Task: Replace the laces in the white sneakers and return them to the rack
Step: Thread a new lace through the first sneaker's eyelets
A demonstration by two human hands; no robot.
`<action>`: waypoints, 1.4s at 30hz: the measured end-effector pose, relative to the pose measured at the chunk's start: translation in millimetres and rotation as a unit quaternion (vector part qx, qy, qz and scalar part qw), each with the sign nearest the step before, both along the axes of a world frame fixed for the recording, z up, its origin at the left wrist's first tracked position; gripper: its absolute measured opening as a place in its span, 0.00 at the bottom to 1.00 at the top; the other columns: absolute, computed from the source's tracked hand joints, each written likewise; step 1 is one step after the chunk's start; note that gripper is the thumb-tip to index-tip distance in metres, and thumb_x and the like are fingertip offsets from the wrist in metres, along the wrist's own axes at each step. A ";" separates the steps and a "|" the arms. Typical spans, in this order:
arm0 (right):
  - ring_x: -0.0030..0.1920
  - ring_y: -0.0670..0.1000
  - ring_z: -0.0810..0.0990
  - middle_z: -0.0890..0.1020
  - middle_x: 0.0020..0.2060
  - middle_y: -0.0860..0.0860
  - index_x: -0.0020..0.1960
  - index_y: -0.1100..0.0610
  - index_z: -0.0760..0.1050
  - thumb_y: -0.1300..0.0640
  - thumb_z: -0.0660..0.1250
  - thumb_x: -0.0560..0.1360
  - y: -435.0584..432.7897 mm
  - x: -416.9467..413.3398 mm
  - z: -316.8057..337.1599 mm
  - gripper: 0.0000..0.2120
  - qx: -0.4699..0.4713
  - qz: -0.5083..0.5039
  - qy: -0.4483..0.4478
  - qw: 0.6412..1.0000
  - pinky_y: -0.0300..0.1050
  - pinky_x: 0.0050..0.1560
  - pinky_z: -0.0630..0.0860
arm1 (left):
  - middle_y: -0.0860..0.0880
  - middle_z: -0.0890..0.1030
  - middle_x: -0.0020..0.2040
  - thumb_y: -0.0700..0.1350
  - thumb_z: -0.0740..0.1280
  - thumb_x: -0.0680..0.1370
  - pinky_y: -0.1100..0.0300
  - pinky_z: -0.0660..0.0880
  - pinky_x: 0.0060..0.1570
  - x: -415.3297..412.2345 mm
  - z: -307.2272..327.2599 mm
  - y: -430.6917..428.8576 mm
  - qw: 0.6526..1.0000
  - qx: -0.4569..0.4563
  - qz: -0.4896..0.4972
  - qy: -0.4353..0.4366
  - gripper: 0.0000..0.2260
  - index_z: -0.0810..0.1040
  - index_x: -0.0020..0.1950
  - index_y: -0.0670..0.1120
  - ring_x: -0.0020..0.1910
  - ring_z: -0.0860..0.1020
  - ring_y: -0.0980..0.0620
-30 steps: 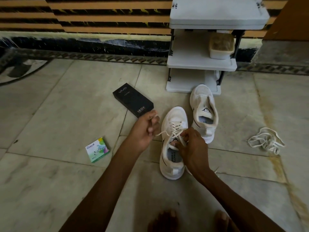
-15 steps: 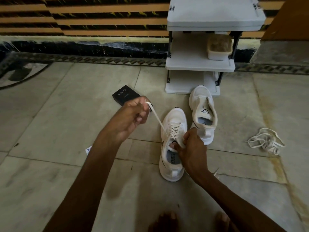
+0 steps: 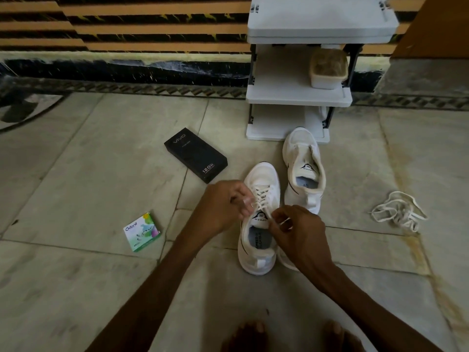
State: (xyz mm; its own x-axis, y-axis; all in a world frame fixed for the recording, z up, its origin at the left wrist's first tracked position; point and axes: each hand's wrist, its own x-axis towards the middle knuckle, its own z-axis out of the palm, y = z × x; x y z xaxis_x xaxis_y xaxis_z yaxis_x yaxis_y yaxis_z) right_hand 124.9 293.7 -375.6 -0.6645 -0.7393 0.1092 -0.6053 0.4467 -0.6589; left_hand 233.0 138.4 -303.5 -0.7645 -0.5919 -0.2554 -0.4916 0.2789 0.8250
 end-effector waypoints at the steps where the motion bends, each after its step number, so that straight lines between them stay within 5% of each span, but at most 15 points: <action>1: 0.36 0.45 0.79 0.82 0.39 0.48 0.46 0.54 0.81 0.55 0.74 0.71 1.0 -1.2 -0.4 0.06 0.001 0.002 -0.003 1.000 0.44 0.40 0.80 | 0.49 0.84 0.37 0.39 0.68 0.78 0.62 0.78 0.39 -1.2 -6.6 7.2 1.000 0.002 -0.002 -0.016 0.03 0.81 0.46 0.44 0.33 0.82 0.55; 6: 0.36 0.46 0.78 0.82 0.38 0.50 0.46 0.56 0.81 0.57 0.73 0.72 -1.7 -6.3 -0.1 0.04 0.017 0.028 -0.020 0.999 0.36 0.40 0.76 | 0.49 0.84 0.37 0.44 0.67 0.78 0.56 0.81 0.47 -5.8 -31.4 38.5 0.993 -0.083 -0.004 -0.088 0.07 0.84 0.46 0.46 0.36 0.83 0.53; 11: 0.36 0.41 0.79 0.82 0.36 0.46 0.46 0.54 0.81 0.56 0.73 0.72 0.9 -15.6 -0.4 0.04 0.000 0.039 -0.079 0.996 0.27 0.39 0.73 | 0.47 0.84 0.40 0.45 0.66 0.79 0.55 0.80 0.52 -13.1 -38.2 54.3 0.993 -0.066 0.064 -0.068 0.09 0.83 0.47 0.43 0.40 0.83 0.52; 15: 0.37 0.41 0.79 0.82 0.37 0.46 0.47 0.54 0.82 0.56 0.73 0.73 1.6 -13.1 -2.7 0.04 -0.014 0.035 -0.083 0.996 0.25 0.39 0.71 | 0.47 0.84 0.49 0.49 0.65 0.80 0.64 0.73 0.58 -17.8 -39.5 61.4 0.985 -0.120 0.075 -0.096 0.12 0.82 0.54 0.43 0.50 0.81 0.52; 18: 0.37 0.41 0.79 0.82 0.37 0.46 0.47 0.54 0.81 0.55 0.72 0.74 2.6 -11.6 -5.1 0.04 -0.023 0.025 -0.092 0.995 0.24 0.39 0.71 | 0.46 0.81 0.57 0.50 0.64 0.80 0.61 0.72 0.63 -22.3 -41.3 64.3 0.974 -0.148 0.049 -0.161 0.15 0.79 0.62 0.43 0.57 0.78 0.50; 22: 0.38 0.42 0.80 0.83 0.37 0.46 0.46 0.54 0.81 0.55 0.72 0.74 2.6 -11.2 -6.7 0.03 -0.030 0.022 -0.096 0.995 0.28 0.41 0.73 | 0.45 0.82 0.52 0.46 0.65 0.80 0.55 0.76 0.56 -24.9 -39.4 65.6 0.974 -0.169 0.023 -0.150 0.10 0.81 0.57 0.44 0.53 0.80 0.46; 25: 0.37 0.41 0.79 0.82 0.38 0.46 0.47 0.54 0.82 0.54 0.72 0.74 2.3 -11.5 -8.5 0.04 -0.034 0.019 -0.091 0.995 0.28 0.42 0.73 | 0.45 0.79 0.61 0.49 0.63 0.81 0.57 0.71 0.64 -28.2 -40.4 66.3 0.965 -0.149 0.019 -0.217 0.16 0.76 0.65 0.44 0.61 0.77 0.48; 29: 0.38 0.35 0.76 0.83 0.41 0.46 0.49 0.54 0.83 0.57 0.73 0.73 4.4 -11.8 -7.7 0.05 -0.038 0.035 -0.095 0.994 0.22 0.42 0.70 | 0.45 0.80 0.60 0.49 0.64 0.80 0.58 0.70 0.65 -26.4 -43.2 74.1 0.975 -0.107 0.082 -0.177 0.14 0.77 0.64 0.44 0.61 0.77 0.48; 33: 0.38 0.38 0.77 0.81 0.41 0.44 0.50 0.55 0.83 0.59 0.75 0.71 5.6 -7.3 -6.2 0.08 -0.040 0.009 -0.101 0.994 0.25 0.43 0.71 | 0.42 0.71 0.70 0.47 0.62 0.81 0.60 0.58 0.70 -29.3 -46.4 78.2 0.971 -0.047 0.081 -0.218 0.21 0.66 0.73 0.41 0.70 0.68 0.47; 36: 0.38 0.41 0.79 0.84 0.42 0.47 0.49 0.54 0.84 0.59 0.76 0.70 5.3 -3.4 -7.6 0.08 -0.051 -0.005 -0.094 0.994 0.28 0.43 0.73 | 0.41 0.73 0.68 0.46 0.65 0.80 0.55 0.64 0.70 -28.5 -42.5 79.0 0.972 -0.047 0.089 -0.214 0.21 0.68 0.71 0.42 0.68 0.70 0.44; 40: 0.42 0.47 0.82 0.85 0.45 0.52 0.51 0.56 0.84 0.58 0.75 0.71 4.7 -1.4 -8.7 0.09 -0.052 -0.007 -0.078 0.996 0.33 0.48 0.75 | 0.42 0.81 0.48 0.40 0.64 0.78 0.50 0.75 0.52 -20.1 -36.2 84.0 0.977 -0.128 0.107 -0.133 0.06 0.77 0.53 0.42 0.50 0.79 0.41; 42: 0.42 0.45 0.81 0.85 0.45 0.52 0.51 0.57 0.84 0.58 0.75 0.71 4.0 -0.6 -7.9 0.09 -0.048 -0.008 -0.078 0.996 0.28 0.47 0.72 | 0.40 0.80 0.57 0.43 0.65 0.79 0.52 0.71 0.59 -22.8 -33.1 86.6 0.976 -0.111 0.097 -0.161 0.10 0.76 0.59 0.42 0.58 0.77 0.42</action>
